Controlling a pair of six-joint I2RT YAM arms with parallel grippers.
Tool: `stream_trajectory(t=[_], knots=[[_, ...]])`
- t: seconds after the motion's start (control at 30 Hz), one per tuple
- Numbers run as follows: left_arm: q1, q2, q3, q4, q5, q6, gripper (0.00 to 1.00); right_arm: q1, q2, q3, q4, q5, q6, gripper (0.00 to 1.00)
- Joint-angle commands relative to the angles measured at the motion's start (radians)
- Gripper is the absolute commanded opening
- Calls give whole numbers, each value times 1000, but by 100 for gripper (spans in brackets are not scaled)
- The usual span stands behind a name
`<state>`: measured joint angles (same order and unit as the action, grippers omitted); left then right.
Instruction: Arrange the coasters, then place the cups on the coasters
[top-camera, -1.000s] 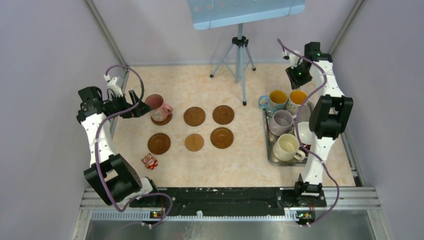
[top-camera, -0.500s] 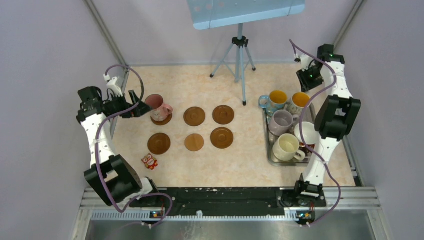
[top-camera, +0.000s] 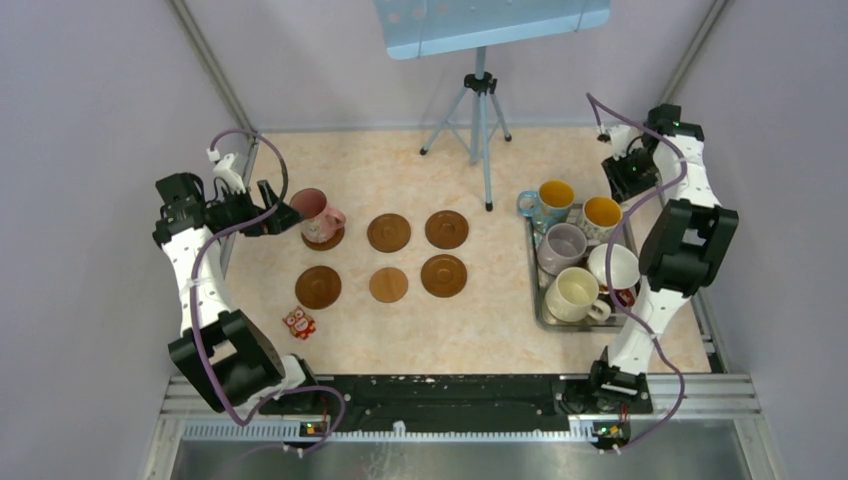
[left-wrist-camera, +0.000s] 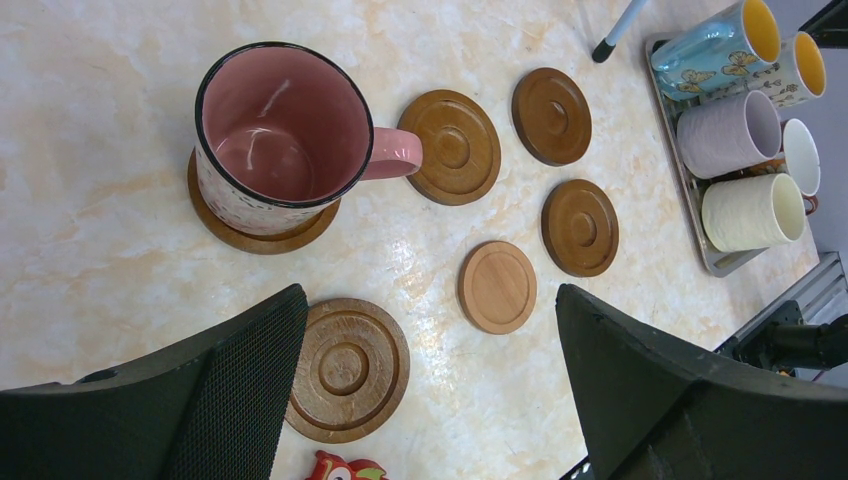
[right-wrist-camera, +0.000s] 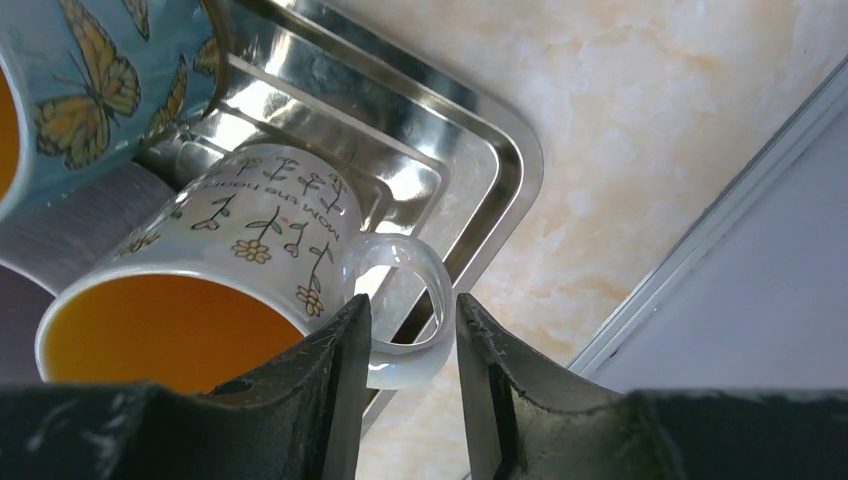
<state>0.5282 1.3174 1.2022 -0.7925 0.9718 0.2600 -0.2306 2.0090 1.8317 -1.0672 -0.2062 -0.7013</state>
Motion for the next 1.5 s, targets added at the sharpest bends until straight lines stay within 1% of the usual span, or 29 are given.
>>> stream_trajectory(t=[0.0,0.17,0.33,0.5,0.7,0.97,1.13,1.47], knots=[[-4,-35,17,24,24,-5,99,-29,-90,-34,-62,-42,-45,37],[-4,-39,16,22,27,-4,99,-39,-167,-108,-109,-98,-143,41],[-4,-38,15,21,22,-2,99,-45,-250,-160,-64,-73,-199,43],[-4,-39,13,22,26,-2,99,-77,-300,-161,-102,-117,-358,48],[-4,-44,1,24,25,0,99,-78,-311,-181,-165,-159,-497,51],[-5,-48,3,22,23,1,99,-79,-302,-282,-95,-101,-643,53],[-4,-47,0,24,24,0,99,-79,-280,-301,-40,-93,-665,54],[-4,-43,-3,28,22,-6,99,-79,-236,-305,-35,-159,-675,55]])
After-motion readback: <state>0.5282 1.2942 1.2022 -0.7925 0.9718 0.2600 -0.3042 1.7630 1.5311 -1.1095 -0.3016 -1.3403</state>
